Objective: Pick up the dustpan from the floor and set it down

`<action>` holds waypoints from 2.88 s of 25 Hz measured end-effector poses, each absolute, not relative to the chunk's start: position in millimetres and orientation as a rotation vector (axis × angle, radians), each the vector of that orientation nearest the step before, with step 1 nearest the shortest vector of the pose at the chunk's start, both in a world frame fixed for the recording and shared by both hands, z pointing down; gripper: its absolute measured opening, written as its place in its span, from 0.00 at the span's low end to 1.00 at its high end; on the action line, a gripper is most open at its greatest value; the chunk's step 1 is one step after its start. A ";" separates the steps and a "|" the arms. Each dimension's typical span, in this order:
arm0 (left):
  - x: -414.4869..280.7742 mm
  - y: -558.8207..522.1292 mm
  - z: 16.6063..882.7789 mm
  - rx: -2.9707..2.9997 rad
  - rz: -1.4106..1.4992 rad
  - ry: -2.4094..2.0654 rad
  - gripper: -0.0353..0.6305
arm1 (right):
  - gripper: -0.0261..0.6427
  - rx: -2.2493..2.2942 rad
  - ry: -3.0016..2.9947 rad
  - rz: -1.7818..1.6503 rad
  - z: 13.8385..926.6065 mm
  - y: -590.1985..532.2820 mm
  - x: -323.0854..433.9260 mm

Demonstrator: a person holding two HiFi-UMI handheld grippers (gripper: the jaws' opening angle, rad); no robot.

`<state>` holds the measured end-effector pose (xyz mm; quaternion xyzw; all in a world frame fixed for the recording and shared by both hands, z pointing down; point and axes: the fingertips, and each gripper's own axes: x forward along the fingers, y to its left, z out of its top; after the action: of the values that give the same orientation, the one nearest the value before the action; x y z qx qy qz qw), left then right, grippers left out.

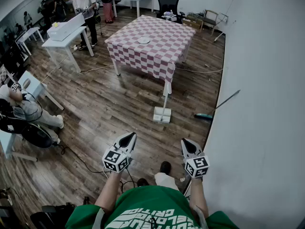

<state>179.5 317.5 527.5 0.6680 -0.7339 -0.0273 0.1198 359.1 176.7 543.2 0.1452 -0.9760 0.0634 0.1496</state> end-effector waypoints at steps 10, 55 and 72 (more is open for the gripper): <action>158.9 274.4 533.4 1.949 -0.027 -2.154 0.06 | 0.05 0.398 -2.786 0.170 551.4 123.9 342.3; 129.0 52.7 526.0 2.008 0.035 -2.151 0.06 | 0.05 0.449 -2.818 0.259 556.8 -99.1 300.1; -79.7 -10.1 530.5 2.198 0.024 -1.944 0.06 | 0.05 0.682 -2.758 0.269 558.1 -124.9 109.0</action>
<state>-79.7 -10.1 530.5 0.7450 -0.6590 0.0080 0.1036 109.0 -124.9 558.1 0.2366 -0.9564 0.0934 0.1435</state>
